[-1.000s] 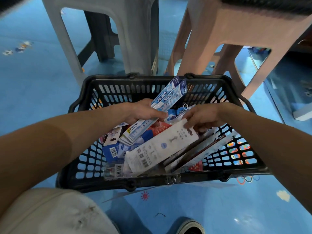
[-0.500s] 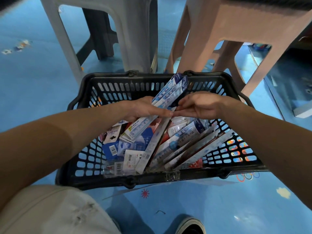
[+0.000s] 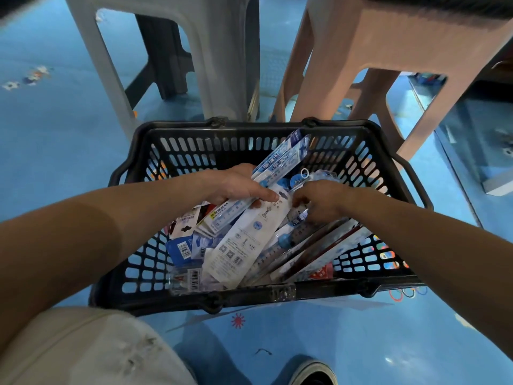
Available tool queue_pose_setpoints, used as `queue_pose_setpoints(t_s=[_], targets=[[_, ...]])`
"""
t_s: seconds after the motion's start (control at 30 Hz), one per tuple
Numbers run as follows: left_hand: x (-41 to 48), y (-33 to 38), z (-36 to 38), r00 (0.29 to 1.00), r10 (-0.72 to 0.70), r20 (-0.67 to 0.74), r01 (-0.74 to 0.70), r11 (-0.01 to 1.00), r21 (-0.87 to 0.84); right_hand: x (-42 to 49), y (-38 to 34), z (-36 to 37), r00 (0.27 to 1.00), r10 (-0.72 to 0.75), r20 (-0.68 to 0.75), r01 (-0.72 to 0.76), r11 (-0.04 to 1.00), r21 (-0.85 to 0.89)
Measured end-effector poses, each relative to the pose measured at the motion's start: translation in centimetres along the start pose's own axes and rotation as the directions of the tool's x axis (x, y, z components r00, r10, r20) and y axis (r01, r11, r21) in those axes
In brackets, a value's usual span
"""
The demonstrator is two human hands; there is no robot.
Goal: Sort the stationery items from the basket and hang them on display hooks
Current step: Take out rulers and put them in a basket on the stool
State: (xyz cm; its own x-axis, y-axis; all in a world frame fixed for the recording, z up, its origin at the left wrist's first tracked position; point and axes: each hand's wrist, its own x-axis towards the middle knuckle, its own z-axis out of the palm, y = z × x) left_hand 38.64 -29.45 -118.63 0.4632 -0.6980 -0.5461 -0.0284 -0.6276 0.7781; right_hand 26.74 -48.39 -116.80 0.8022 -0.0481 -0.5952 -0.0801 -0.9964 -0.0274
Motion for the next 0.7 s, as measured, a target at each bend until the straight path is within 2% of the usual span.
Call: queue_pose_setpoints(t_s=[0.13, 0.23, 0.4, 0.63, 0.7], targets=[[-0.1, 0.0, 0.0, 1.0, 0.016, 0.021, -0.016, 1.0, 0.015, -0.4, -0.3, 0.3, 0.998, -0.062, -0.006, 0.061, 0.99, -0.125], [-0.3, 0.1, -0.1, 0.999, 0.047, 0.023, -0.047, 0.999, -0.007, -0.6, -0.7, -0.7, 0.996, -0.083, -0.015, 0.081, 0.989, -0.121], [-0.5, 0.1, 0.0, 0.999, 0.009, 0.034, -0.006, 0.995, -0.096, -1.4, 0.0, -5.1, 0.989, -0.055, -0.14, 0.06, 0.998, 0.03], [-1.7, 0.5, -0.5, 0.997, 0.008, 0.07, 0.0, 0.993, -0.118, -3.4, 0.1, -7.9, 0.969, -0.013, -0.248, 0.056, 0.984, 0.166], [-2.0, 0.5, -0.7, 0.996, 0.018, 0.092, -0.01, 0.996, -0.088, -3.6, 0.1, -8.6, 0.957, -0.003, -0.29, 0.079, 0.965, 0.251]])
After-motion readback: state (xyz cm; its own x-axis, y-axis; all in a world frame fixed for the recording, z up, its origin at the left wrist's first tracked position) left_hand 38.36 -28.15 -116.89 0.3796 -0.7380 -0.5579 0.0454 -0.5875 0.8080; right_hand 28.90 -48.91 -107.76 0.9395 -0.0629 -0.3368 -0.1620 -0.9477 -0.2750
